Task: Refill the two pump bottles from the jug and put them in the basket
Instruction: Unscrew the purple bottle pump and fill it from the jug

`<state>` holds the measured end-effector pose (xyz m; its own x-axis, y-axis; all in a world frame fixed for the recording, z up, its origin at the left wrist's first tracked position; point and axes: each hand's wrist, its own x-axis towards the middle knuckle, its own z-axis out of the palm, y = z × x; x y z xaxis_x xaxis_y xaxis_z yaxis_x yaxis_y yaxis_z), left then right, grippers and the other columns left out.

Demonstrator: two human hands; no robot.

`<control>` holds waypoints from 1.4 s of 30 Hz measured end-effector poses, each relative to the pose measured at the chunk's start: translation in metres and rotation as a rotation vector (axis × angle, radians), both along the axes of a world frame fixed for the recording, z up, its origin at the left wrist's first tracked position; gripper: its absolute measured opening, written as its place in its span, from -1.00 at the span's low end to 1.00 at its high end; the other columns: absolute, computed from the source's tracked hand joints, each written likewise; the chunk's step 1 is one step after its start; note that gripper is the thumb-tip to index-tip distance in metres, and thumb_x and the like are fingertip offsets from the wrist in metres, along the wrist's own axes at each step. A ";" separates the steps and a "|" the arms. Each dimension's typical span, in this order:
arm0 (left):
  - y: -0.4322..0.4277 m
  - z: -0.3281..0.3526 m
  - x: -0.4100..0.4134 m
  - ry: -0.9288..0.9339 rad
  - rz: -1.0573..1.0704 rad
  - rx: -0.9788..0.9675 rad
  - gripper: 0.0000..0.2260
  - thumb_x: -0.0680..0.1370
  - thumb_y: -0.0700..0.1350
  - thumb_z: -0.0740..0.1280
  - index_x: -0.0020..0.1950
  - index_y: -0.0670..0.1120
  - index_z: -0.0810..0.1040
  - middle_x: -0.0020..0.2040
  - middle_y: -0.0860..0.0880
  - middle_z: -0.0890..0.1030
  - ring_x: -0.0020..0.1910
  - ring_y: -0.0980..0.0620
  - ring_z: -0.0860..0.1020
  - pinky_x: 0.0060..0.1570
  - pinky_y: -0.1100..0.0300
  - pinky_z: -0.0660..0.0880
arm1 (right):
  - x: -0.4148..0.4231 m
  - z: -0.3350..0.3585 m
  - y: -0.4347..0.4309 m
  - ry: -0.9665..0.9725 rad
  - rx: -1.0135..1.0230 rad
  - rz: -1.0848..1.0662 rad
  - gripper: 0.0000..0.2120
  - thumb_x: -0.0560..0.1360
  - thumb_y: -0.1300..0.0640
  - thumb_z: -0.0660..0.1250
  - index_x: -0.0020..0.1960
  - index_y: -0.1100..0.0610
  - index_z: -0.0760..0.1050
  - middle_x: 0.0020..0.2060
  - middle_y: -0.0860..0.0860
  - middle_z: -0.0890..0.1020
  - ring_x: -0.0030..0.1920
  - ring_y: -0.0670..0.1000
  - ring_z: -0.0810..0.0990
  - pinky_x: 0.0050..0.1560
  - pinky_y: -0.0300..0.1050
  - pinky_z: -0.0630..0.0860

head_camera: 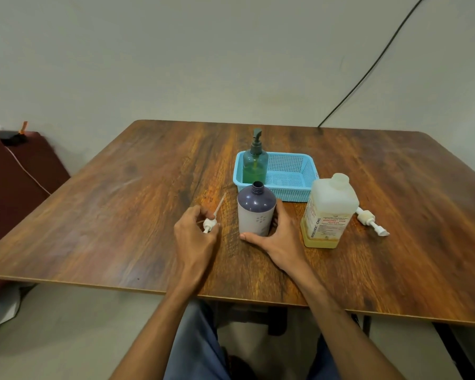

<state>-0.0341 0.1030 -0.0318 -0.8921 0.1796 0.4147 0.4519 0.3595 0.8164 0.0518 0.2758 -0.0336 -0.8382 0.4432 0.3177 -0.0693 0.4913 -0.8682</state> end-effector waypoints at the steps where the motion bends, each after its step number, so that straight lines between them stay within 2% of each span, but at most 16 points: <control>1: 0.000 -0.002 -0.001 0.001 -0.005 -0.021 -0.80 0.43 -0.27 0.53 -0.10 -0.05 0.58 -0.12 0.04 0.62 -0.13 0.10 0.59 -0.08 0.02 0.62 | 0.000 0.000 0.000 -0.003 -0.001 -0.001 -0.14 0.22 0.03 0.70 0.37 -0.18 0.30 0.19 -0.42 0.46 0.21 -0.46 0.43 0.16 -0.53 0.39; 7: 0.001 -0.005 -0.003 0.016 -0.021 -0.086 -0.79 0.42 -0.24 0.55 -0.11 -0.04 0.56 -0.09 0.03 0.59 -0.11 0.13 0.55 -0.06 0.06 0.59 | 0.001 0.003 -0.002 -0.022 -0.025 0.002 -0.10 0.22 -0.02 0.69 0.44 -0.12 0.31 0.30 -0.24 0.50 0.27 -0.32 0.45 0.21 -0.47 0.38; 12: 0.003 -0.003 0.000 0.051 -0.029 -0.081 -0.76 0.41 -0.16 0.60 -0.06 -0.06 0.57 -0.05 0.01 0.59 -0.12 0.13 0.54 -0.11 0.15 0.55 | 0.004 0.002 -0.002 -0.037 -0.084 0.035 0.01 0.18 -0.08 0.70 0.50 -0.12 0.26 0.38 -0.20 0.47 0.38 -0.19 0.43 0.33 -0.22 0.43; 16: 0.001 0.003 0.009 0.120 -0.029 -0.028 -0.75 0.44 -0.21 0.56 0.06 -0.08 0.61 0.10 -0.01 0.58 0.04 0.10 0.54 0.09 0.15 0.53 | 0.012 -0.001 -0.002 -0.069 -0.091 0.039 0.04 0.21 -0.04 0.70 0.54 -0.13 0.20 0.42 -0.17 0.44 0.38 -0.19 0.43 0.28 -0.34 0.43; 20: 0.007 0.010 0.025 0.138 -0.083 0.082 -0.66 0.47 -0.25 0.48 0.21 -0.04 0.58 0.23 0.01 0.55 0.24 0.10 0.53 0.28 0.07 0.52 | 0.030 -0.009 -0.003 -0.082 -0.063 -0.043 0.02 0.29 -0.04 0.66 0.59 -0.07 0.16 0.48 -0.11 0.41 0.40 -0.16 0.43 0.40 -0.10 0.46; 21: 0.010 0.012 0.029 0.128 -0.120 0.104 -0.63 0.48 -0.22 0.47 0.26 -0.02 0.55 0.27 0.01 0.54 0.29 0.09 0.51 0.33 0.06 0.50 | 0.037 -0.008 -0.005 -0.076 -0.040 -0.073 -0.02 0.32 -0.02 0.64 0.59 -0.05 0.17 0.47 -0.11 0.41 0.38 -0.15 0.44 0.39 -0.09 0.46; 23: 0.017 0.016 0.037 0.097 -0.201 0.128 -0.53 0.48 -0.18 0.48 0.36 -0.02 0.48 0.33 0.04 0.50 0.36 0.10 0.47 0.39 0.18 0.44 | 0.050 -0.004 -0.008 -0.044 0.006 -0.134 -0.14 0.38 0.05 0.60 0.57 -0.03 0.25 0.42 -0.11 0.45 0.32 -0.16 0.49 0.32 -0.16 0.50; 26: 0.029 0.015 0.041 0.043 -0.291 0.139 -0.32 0.44 -0.12 0.54 0.50 0.01 0.33 0.43 0.09 0.43 0.43 0.16 0.40 0.40 0.34 0.36 | 0.069 0.006 -0.012 0.118 0.129 -0.272 -0.45 0.45 0.17 0.54 0.40 0.05 0.48 0.18 -0.10 0.58 0.15 -0.18 0.55 0.14 -0.24 0.58; 28: 0.039 0.011 0.040 -0.016 -0.330 0.165 -0.20 0.42 -0.05 0.58 0.56 0.08 0.24 0.48 0.13 0.39 0.47 0.15 0.38 0.41 0.26 0.38 | 0.080 0.014 -0.011 0.263 0.216 -0.396 -0.65 0.47 0.21 0.51 0.24 0.15 0.57 0.07 -0.04 0.60 0.09 -0.16 0.57 0.08 -0.24 0.59; 30: 0.048 0.007 0.041 -0.082 -0.342 0.181 -0.09 0.39 0.01 0.64 0.59 0.11 0.17 0.51 0.13 0.38 0.48 0.14 0.39 0.41 0.23 0.38 | 0.087 0.022 -0.007 0.361 0.259 -0.511 -0.73 0.48 0.19 0.50 0.14 0.20 0.56 0.06 0.01 0.57 0.09 -0.11 0.55 0.04 -0.21 0.60; 33: 0.062 0.006 0.040 -0.104 -0.333 0.188 -0.01 0.32 0.05 0.68 0.60 0.04 0.17 0.51 0.05 0.40 0.45 0.12 0.43 0.31 0.52 0.34 | 0.088 0.030 0.005 0.421 0.215 -0.655 -0.59 0.43 0.11 0.55 0.16 0.20 0.45 0.11 -0.01 0.46 0.13 -0.04 0.51 -0.06 -0.20 0.60; 36: 0.070 0.009 0.038 -0.097 -0.321 0.216 -0.06 0.35 -0.05 0.67 0.59 -0.01 0.20 0.49 0.01 0.43 0.38 0.21 0.45 0.23 0.57 0.35 | 0.081 0.028 0.019 0.388 0.129 -0.722 -0.32 0.32 0.02 0.64 0.28 0.15 0.35 0.18 -0.03 0.40 0.20 -0.04 0.44 0.02 -0.26 0.55; 38: 0.073 0.011 0.037 -0.071 -0.294 0.220 -0.13 0.37 -0.10 0.65 0.56 -0.06 0.26 0.45 -0.01 0.47 0.31 0.29 0.46 0.20 0.57 0.36 | 0.076 0.023 0.028 0.311 0.082 -0.718 -0.14 0.27 -0.06 0.66 0.40 0.11 0.28 0.29 -0.01 0.39 0.30 -0.01 0.41 0.16 -0.09 0.54; 39: 0.074 0.011 0.036 -0.060 -0.284 0.210 -0.15 0.37 -0.10 0.65 0.55 -0.08 0.28 0.43 0.01 0.47 0.29 0.32 0.46 0.19 0.57 0.37 | 0.073 0.021 0.032 0.274 0.049 -0.689 -0.06 0.26 -0.09 0.66 0.46 0.09 0.23 0.33 0.00 0.38 0.34 0.00 0.40 0.19 -0.08 0.53; 42: 0.080 0.012 0.035 -0.042 -0.286 0.203 -0.16 0.34 -0.07 0.67 0.51 -0.06 0.32 0.37 0.05 0.49 0.26 0.32 0.48 0.20 0.51 0.42 | 0.068 0.020 0.039 0.214 -0.052 -0.544 0.03 0.25 0.00 0.68 0.54 0.04 0.16 0.40 -0.01 0.40 0.29 -0.09 0.44 0.08 -0.37 0.54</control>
<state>0.0011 0.1829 -0.0199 -0.8346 0.3427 0.4314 0.4751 0.0514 0.8784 0.1195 0.3144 -0.0136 -0.4056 0.8115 0.4206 0.0049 0.4621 -0.8868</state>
